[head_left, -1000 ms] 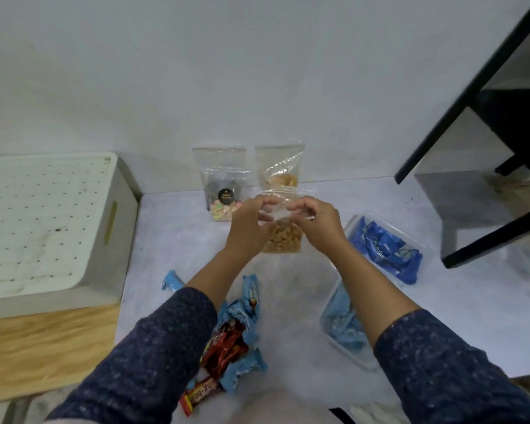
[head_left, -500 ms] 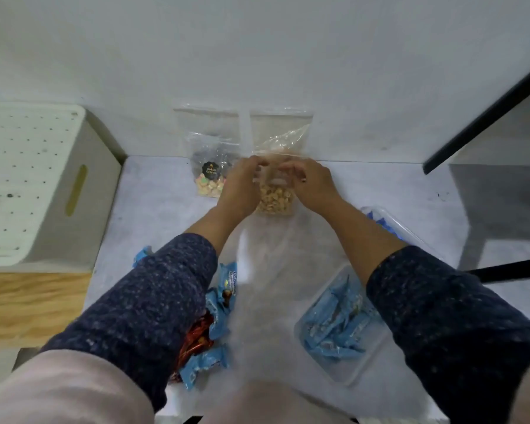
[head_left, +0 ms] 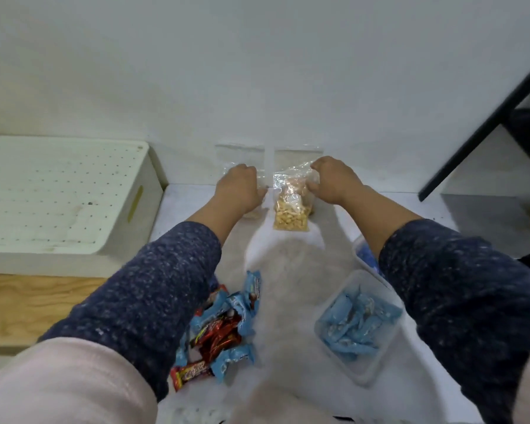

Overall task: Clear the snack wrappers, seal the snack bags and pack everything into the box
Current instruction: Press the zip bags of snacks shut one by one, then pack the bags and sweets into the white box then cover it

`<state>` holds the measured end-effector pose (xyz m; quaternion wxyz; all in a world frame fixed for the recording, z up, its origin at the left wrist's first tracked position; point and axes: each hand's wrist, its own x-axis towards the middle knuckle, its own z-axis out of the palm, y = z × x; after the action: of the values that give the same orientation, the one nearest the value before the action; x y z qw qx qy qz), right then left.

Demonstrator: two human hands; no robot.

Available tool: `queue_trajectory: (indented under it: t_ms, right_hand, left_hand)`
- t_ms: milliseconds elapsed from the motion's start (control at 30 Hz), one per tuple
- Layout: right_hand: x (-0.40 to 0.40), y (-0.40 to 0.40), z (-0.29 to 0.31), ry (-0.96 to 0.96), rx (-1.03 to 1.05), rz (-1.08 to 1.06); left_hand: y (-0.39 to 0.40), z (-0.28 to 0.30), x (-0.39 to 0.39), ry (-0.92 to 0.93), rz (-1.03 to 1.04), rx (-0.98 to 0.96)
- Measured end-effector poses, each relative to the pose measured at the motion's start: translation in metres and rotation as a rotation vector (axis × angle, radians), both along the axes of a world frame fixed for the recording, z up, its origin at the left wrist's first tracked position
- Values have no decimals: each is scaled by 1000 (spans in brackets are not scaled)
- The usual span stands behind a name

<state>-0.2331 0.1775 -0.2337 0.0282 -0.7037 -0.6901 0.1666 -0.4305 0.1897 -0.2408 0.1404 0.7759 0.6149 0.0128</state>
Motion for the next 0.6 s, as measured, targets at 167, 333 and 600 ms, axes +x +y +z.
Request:
queue_trajectory:
  t_ms: [167,333,600]
  right_hand:
    - [-38,-34,27,-89,2,24]
    - [-107,-61,43,-80,50,106]
    - [-225,-78,38,-84,60,388]
  left_hand:
    - [-41,37,-74,90,78,107]
    - [-90,56,-163,139,232,149]
    - [-152,39,-266,134,428,121]
